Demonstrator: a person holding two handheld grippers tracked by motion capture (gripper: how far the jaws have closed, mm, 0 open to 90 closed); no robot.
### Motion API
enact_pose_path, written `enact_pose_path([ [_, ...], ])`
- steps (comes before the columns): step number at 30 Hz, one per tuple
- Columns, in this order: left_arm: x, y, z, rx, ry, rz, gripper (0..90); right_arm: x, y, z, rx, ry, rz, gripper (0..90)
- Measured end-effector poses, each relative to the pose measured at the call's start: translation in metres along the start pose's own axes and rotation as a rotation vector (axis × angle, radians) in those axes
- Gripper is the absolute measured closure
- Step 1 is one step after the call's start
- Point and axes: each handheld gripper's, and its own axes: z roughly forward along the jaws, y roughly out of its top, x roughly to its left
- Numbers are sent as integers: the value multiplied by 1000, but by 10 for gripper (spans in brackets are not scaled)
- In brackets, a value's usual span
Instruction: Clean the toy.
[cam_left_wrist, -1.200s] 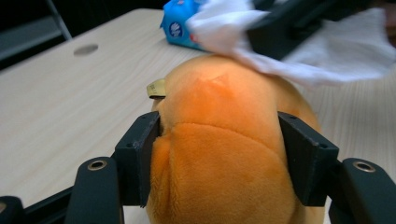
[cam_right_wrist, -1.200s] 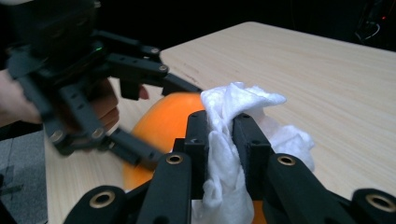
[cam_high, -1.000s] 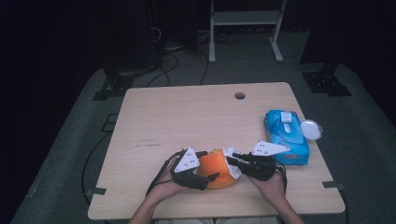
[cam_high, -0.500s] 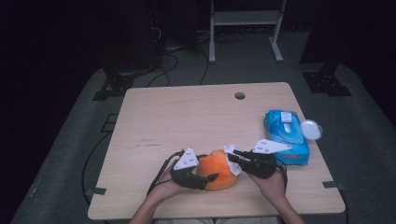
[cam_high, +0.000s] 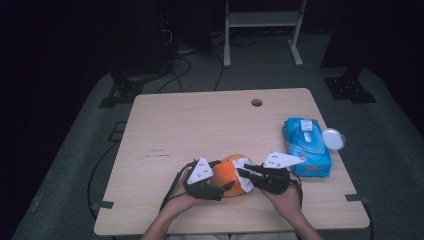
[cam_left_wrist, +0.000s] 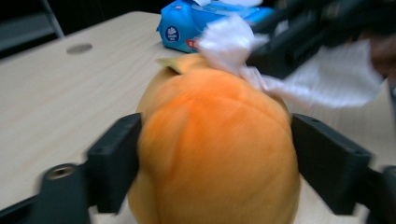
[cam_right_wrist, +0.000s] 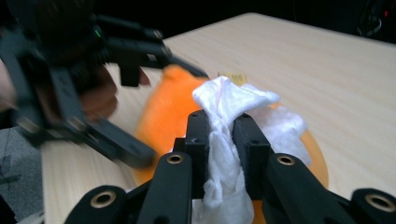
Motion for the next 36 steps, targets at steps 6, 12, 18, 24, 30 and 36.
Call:
enact_pose_path([
  [6, 2, -4, 1, 30, -8, -28, 231, 7, 5, 0, -9, -9, -20, 764],
  [12, -17, -2, 3, 66, -23, 164, 309, 25, 18, 0, -30, 11, -96, 765],
  [18, -10, 3, 4, 33, -22, 67, 145, -2, 7, -10, -31, -38, 15, 762],
  [24, -25, 4, 5, 86, -22, 165, 278, 25, 16, -1, -32, 15, -64, 760],
  [30, -21, 3, 3, 49, -37, 118, 232, 10, 13, -5, -15, -53, -36, 761],
  [36, -27, 2, 7, 66, -64, 179, 256, 29, 17, -2, -31, 15, -43, 760],
])
